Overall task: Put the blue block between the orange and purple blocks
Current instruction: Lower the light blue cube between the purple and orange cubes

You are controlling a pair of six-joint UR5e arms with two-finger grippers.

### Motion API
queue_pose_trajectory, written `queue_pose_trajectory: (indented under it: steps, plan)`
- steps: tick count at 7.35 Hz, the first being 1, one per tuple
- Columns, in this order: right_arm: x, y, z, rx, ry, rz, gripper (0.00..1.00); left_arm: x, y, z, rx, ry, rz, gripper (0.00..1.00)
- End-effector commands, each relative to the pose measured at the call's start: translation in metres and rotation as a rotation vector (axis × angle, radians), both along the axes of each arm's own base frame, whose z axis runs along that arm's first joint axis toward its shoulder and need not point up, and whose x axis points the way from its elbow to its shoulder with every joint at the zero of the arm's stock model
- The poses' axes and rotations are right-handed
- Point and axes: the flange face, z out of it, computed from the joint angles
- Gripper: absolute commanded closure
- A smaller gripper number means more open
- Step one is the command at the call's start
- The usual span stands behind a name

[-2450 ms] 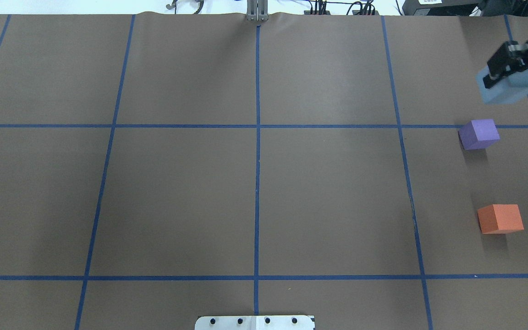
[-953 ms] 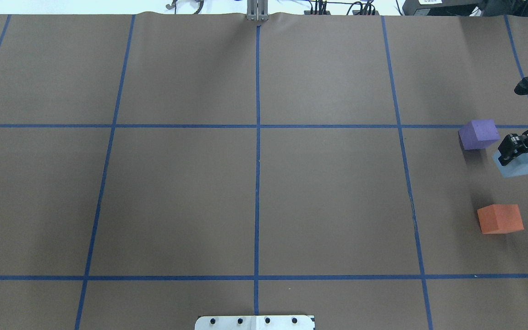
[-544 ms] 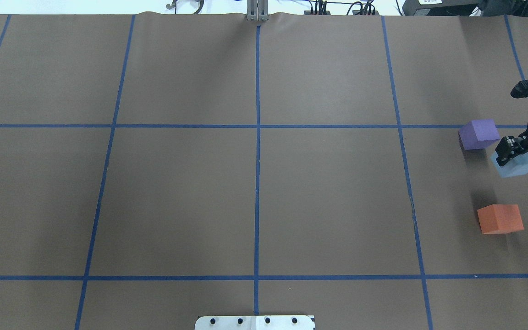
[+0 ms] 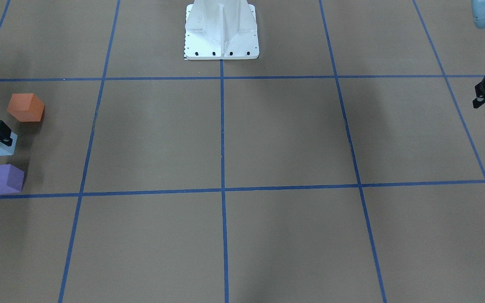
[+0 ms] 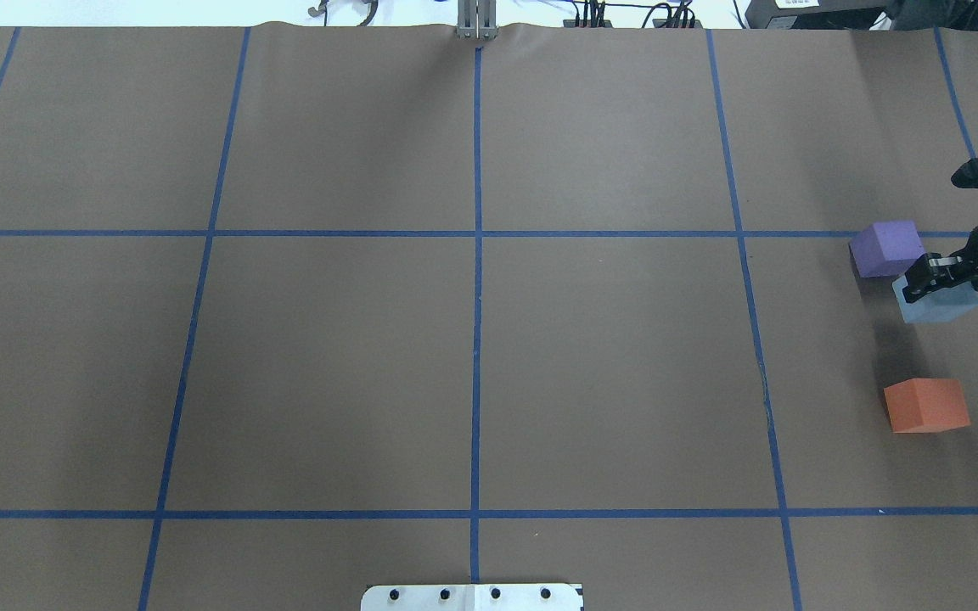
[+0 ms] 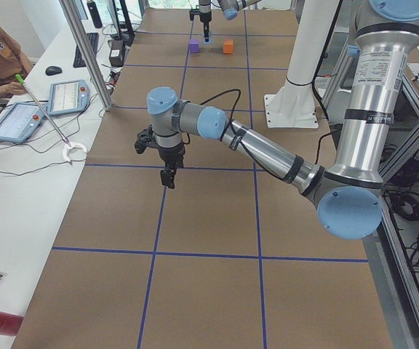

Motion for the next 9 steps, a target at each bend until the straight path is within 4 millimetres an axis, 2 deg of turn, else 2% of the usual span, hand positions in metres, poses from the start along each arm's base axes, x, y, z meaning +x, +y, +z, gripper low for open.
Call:
queue_pose_trajectory:
  steps: [1,5,7,8,9]
  plan:
    - [-0.016,0.01,0.003,-0.014,0.001,-0.021,1.0,-0.001,0.001,-0.002,0.004,0.001,-0.001,0.0]
    - [-0.039,0.021,0.008,-0.02,0.024,-0.055,1.0,-0.001,0.0,-0.001,0.004,-0.001,-0.001,0.0]
    - [-0.043,0.022,0.011,-0.017,0.037,-0.059,1.0,-0.001,0.0,0.0,0.002,-0.001,-0.001,0.0]
    - [-0.043,0.022,0.012,-0.018,0.036,-0.06,0.96,-0.001,0.0,0.0,0.002,-0.001,-0.001,0.0]
    - [-0.043,0.023,0.013,-0.023,0.039,-0.059,0.58,-0.002,-0.001,0.001,0.009,-0.021,-0.003,0.0]
